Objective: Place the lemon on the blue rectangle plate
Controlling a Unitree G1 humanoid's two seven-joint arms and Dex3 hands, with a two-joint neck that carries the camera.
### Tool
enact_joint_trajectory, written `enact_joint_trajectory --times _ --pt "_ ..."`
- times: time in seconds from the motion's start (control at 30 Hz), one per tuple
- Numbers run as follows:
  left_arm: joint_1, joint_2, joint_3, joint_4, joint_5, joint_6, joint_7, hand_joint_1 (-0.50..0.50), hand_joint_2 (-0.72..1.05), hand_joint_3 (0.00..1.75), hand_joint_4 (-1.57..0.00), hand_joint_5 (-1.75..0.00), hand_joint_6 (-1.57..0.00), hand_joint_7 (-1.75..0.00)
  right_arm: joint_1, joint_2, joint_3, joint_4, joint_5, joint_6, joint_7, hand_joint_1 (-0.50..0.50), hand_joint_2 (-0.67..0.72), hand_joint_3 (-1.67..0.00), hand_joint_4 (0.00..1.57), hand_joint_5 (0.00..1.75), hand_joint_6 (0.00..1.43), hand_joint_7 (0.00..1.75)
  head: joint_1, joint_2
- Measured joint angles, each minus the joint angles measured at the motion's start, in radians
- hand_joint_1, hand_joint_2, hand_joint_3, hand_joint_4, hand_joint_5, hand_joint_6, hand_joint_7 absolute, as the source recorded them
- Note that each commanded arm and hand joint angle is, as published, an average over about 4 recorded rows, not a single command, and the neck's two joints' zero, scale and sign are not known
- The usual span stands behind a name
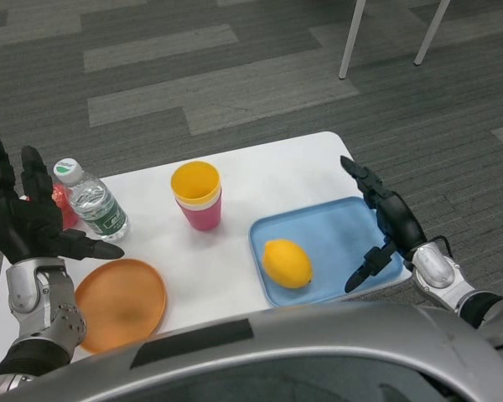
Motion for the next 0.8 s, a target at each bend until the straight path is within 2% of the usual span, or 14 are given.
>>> enact_joint_trajectory --times 0.17,0.37,0.5,0.63,0.8 --pt "0.000 0.001 -0.003 0.000 0.000 0.000 0.000 -0.50 -0.72 0.09 0.00 0.00 0.00 0.00 -0.013 0.045 -0.073 -0.054 0.007 -0.006 -0.109 -0.44 0.44 0.00 0.00 0.00 0.00 0.00 0.000 0.021" --pt "0.000 0.000 -0.004 0.001 0.000 0.000 0.000 -0.50 -0.72 0.09 0.00 0.00 0.00 0.00 -0.069 0.095 -0.136 -0.064 0.008 -0.007 -0.184 -0.42 0.47 -0.02 0.00 0.00 0.00 0.00 0.020 0.074" --pt "-0.002 -0.002 -0.004 0.002 0.000 0.000 0.000 -0.50 -0.72 0.09 0.00 0.00 0.00 0.00 -0.133 0.131 -0.168 -0.055 0.012 -0.011 -0.221 -0.42 0.53 0.00 0.00 0.00 0.00 0.00 0.038 0.117" --pt "-0.005 -0.006 -0.003 0.004 0.000 -0.001 0.000 -0.50 -0.72 0.09 0.00 0.00 0.00 0.00 -0.205 0.157 -0.172 -0.013 0.012 -0.040 -0.250 -0.42 0.53 0.00 0.00 0.00 0.00 0.00 0.049 0.154" --pt "-0.013 -0.010 -0.001 0.009 0.000 -0.002 0.000 -0.50 -0.72 0.09 0.00 0.00 0.00 0.00 -0.296 0.166 -0.133 0.038 0.012 -0.064 -0.282 -0.40 0.53 0.00 0.00 0.00 0.00 0.00 0.050 0.224"
